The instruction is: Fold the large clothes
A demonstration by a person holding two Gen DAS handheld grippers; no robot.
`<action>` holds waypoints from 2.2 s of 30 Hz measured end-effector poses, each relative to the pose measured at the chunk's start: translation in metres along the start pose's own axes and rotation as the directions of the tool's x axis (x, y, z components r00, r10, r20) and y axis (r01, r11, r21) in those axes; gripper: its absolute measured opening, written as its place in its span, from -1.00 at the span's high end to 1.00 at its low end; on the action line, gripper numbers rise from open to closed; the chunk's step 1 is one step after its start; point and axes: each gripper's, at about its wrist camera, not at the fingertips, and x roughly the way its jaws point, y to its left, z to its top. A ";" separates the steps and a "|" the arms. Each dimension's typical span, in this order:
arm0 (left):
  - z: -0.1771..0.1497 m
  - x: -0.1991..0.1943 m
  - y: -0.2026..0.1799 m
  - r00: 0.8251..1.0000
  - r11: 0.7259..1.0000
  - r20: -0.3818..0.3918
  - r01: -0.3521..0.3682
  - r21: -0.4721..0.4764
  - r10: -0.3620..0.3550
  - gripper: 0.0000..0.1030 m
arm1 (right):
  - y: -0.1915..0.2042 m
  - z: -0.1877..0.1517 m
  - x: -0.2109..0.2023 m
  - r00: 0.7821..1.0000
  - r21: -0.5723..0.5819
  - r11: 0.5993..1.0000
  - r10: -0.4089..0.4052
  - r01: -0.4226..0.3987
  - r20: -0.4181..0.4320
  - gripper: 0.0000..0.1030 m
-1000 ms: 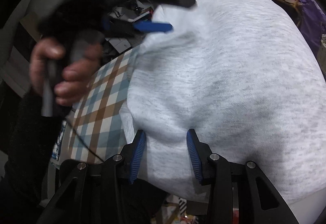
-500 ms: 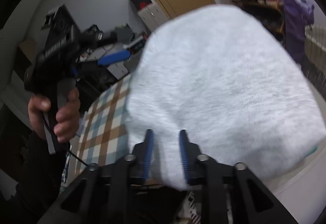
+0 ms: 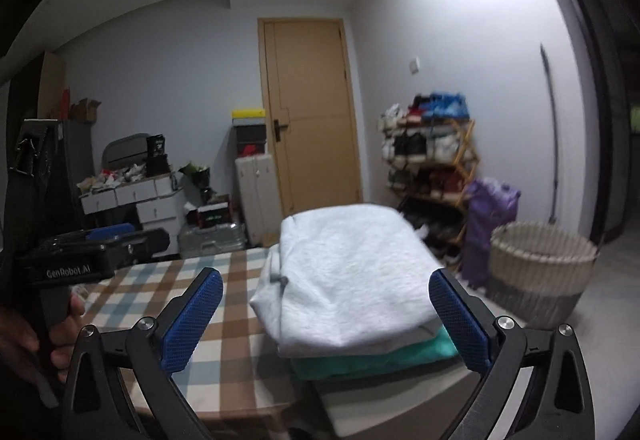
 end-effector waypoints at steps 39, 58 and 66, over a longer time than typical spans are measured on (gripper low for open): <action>-0.038 -0.031 -0.024 0.987 0.994 0.124 -0.106 0.028 0.102 -0.69 | 0.034 -0.027 -0.091 0.978 -0.024 0.999 -0.028 0.034 0.208 -1.00; -0.035 -0.031 -0.026 0.990 0.994 0.106 -0.103 0.045 0.098 -0.69 | 0.028 -0.025 -0.095 0.978 0.017 1.000 -0.028 0.025 0.206 -1.00; -0.034 -0.030 -0.029 0.990 0.992 0.091 -0.112 0.062 0.106 -0.69 | 0.025 -0.025 -0.095 0.979 0.034 0.999 -0.030 0.024 0.202 -1.00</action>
